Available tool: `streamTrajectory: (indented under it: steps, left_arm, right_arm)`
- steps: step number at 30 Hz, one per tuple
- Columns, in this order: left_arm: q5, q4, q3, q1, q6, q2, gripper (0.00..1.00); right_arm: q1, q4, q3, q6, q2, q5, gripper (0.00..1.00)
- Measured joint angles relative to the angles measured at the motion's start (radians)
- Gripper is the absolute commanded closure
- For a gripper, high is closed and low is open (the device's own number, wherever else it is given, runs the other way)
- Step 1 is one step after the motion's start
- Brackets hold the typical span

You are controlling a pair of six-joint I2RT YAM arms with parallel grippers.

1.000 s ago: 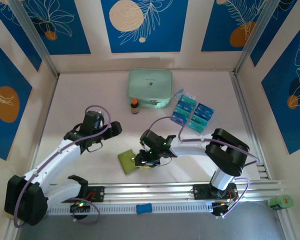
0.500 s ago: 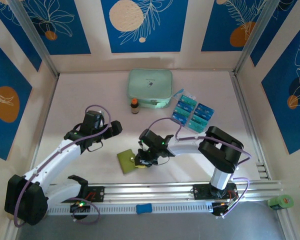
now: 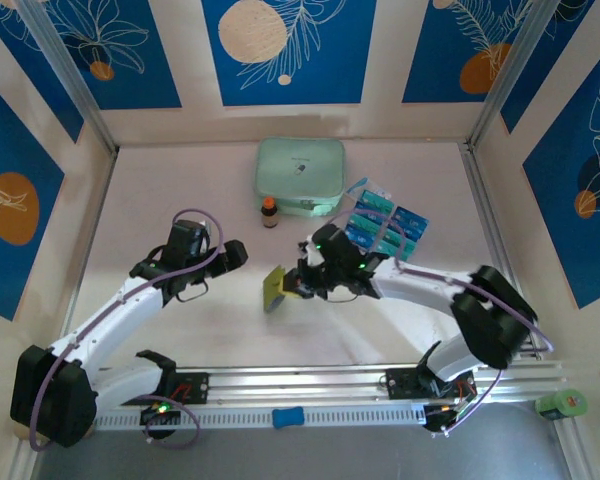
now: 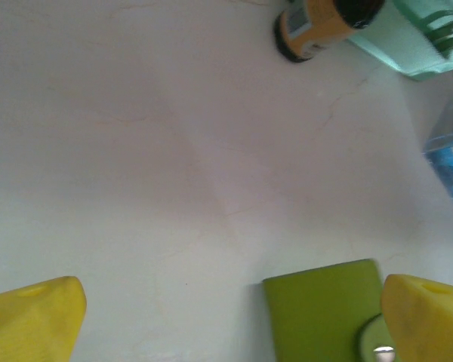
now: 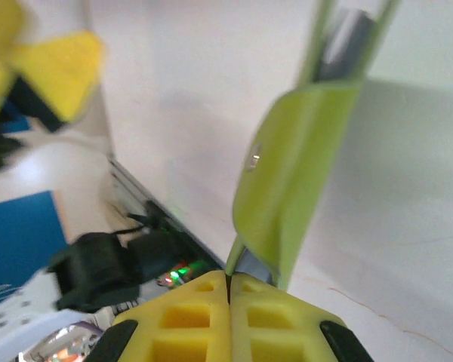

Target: Put the credit cards into the card holder

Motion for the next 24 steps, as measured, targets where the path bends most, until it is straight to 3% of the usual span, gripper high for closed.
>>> streamTrajectory:
  steps: [9, 24]
  left_arm:
    - [0.187, 0.241, 0.000, -0.002, -0.180, 0.023, 0.00]
    - [0.293, 0.640, -0.073, -0.017, -0.489, 0.060, 0.12]
  right_arm:
    - [-0.148, -0.047, 0.028, -0.015, -0.231, -0.009, 1.00]
    - [-0.163, 0.129, 0.038, 0.119, -0.246, -0.054, 1.00]
